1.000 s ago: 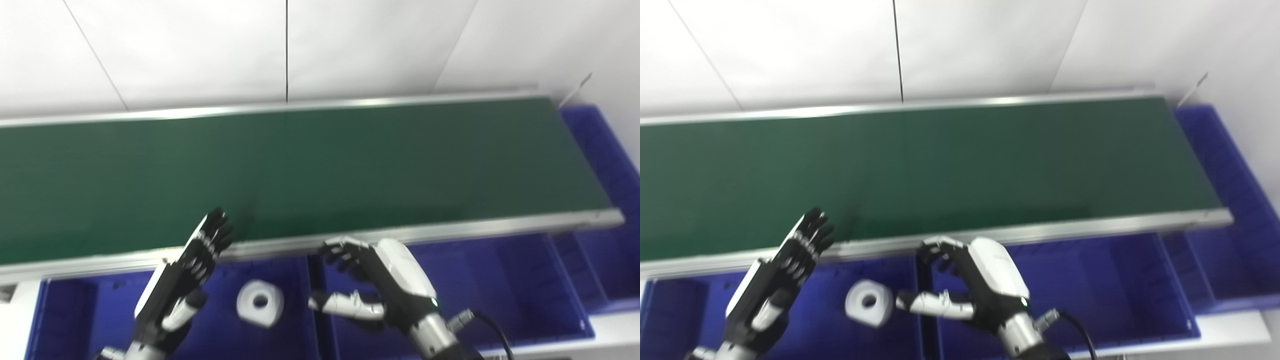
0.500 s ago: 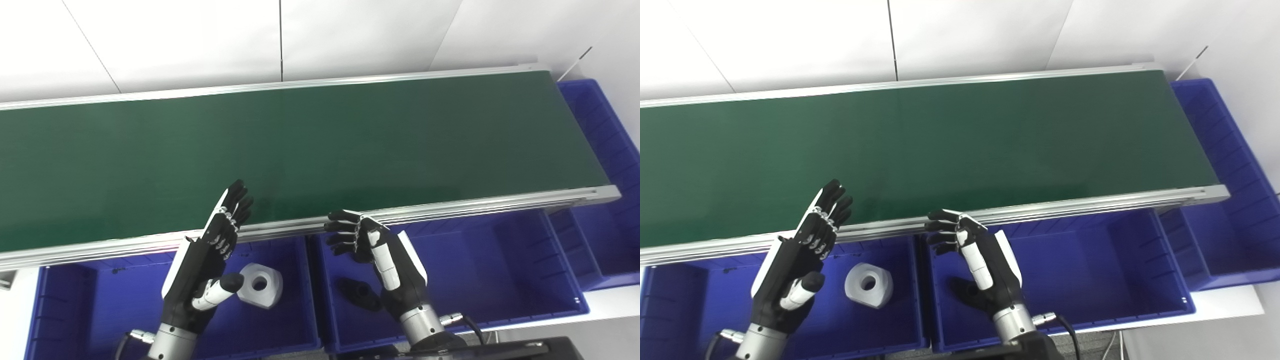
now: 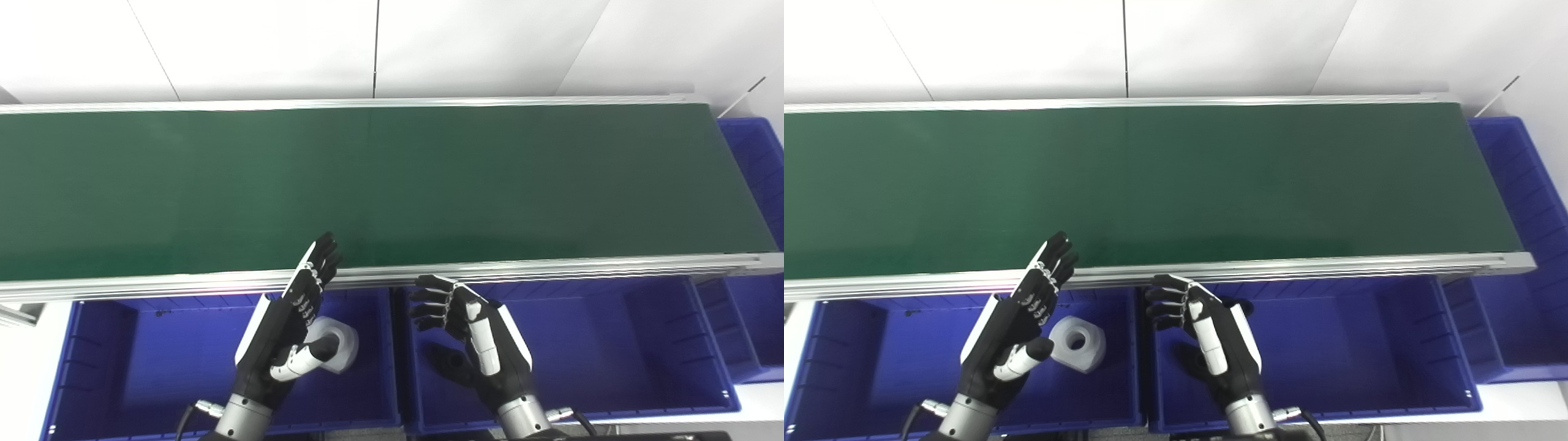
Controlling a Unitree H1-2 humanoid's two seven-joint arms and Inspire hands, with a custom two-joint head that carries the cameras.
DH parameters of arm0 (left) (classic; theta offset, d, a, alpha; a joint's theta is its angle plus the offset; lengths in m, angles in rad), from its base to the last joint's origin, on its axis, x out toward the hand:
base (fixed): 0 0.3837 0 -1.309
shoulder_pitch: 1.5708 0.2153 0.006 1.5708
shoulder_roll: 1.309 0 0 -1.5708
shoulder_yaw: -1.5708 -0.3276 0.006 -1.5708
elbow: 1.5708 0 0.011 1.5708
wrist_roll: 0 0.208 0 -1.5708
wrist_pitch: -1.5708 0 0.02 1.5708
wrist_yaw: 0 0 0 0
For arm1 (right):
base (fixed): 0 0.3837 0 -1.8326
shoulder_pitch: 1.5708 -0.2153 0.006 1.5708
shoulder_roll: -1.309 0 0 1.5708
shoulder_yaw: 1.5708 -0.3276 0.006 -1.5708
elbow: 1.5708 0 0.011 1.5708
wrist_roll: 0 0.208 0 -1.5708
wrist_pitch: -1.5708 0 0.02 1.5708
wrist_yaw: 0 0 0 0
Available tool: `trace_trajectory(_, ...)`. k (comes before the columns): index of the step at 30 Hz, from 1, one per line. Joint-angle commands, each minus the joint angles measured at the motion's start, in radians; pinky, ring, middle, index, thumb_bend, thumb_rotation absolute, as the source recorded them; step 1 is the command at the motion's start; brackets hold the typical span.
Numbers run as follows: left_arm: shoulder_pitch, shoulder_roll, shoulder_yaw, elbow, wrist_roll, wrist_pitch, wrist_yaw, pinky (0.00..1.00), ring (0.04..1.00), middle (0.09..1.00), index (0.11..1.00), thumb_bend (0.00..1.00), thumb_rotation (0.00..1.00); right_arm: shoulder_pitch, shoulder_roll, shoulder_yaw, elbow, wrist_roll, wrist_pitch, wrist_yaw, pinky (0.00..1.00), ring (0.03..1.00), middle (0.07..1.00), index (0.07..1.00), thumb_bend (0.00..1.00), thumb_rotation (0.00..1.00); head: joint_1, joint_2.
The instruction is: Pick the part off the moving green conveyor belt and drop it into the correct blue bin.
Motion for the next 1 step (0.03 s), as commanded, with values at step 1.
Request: trace_trajectory(1,0.014,-0.008,-0.010,-0.011,0.011,-0.059,0.009,0.97,0.966,0.990,1.000,0.90,0.69,0.010,-0.007,0.011,-0.007,0.021,-0.083,-0.006,0.62,0.664,0.717,0.742,0.91,1.00,0.002,-0.002)
